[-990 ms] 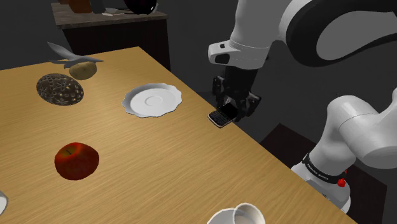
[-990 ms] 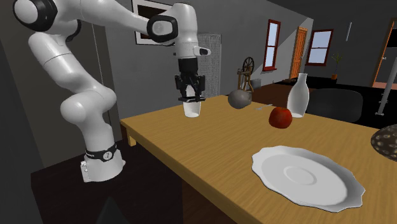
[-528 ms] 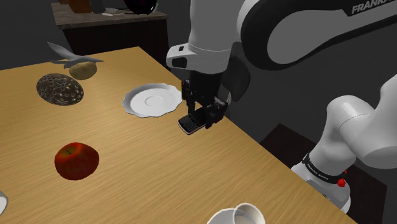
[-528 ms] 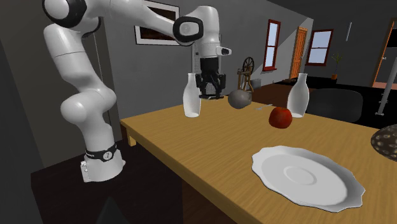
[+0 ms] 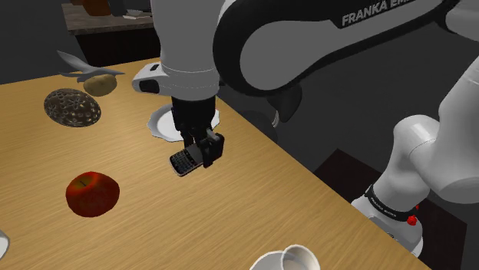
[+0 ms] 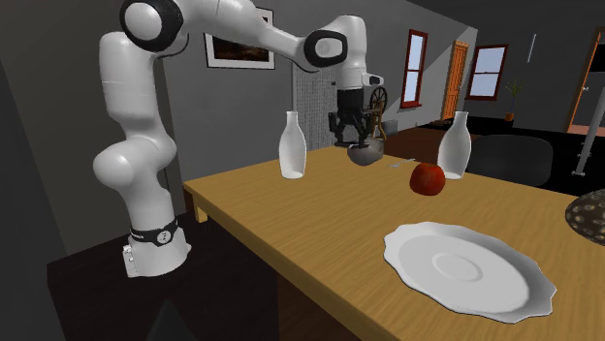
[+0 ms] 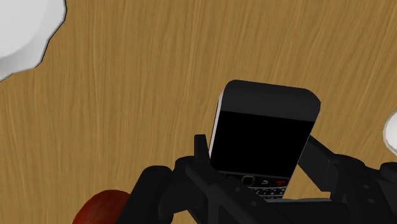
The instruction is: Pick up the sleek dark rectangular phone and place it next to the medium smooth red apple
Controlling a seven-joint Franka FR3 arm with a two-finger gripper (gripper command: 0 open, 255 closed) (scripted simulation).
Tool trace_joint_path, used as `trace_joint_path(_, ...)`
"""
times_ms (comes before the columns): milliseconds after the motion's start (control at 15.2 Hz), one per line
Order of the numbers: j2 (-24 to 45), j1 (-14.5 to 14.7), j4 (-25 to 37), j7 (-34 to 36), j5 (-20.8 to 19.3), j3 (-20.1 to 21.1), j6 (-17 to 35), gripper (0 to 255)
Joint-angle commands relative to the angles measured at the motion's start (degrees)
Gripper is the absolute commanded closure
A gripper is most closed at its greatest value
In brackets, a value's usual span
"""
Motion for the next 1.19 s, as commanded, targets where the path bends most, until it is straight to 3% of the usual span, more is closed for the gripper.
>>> trace_joint_path(0,4.67,0.71,6.28,1.43,-1.12,0.51,-1.75,255)
trace_joint_path(264,14.24,2.64,19.20,3.69,-3.39,1.00,-5.41,255)
trace_joint_path(1122,15.47,2.53,10.90,4.28,-3.90,0.69,4.08,255)
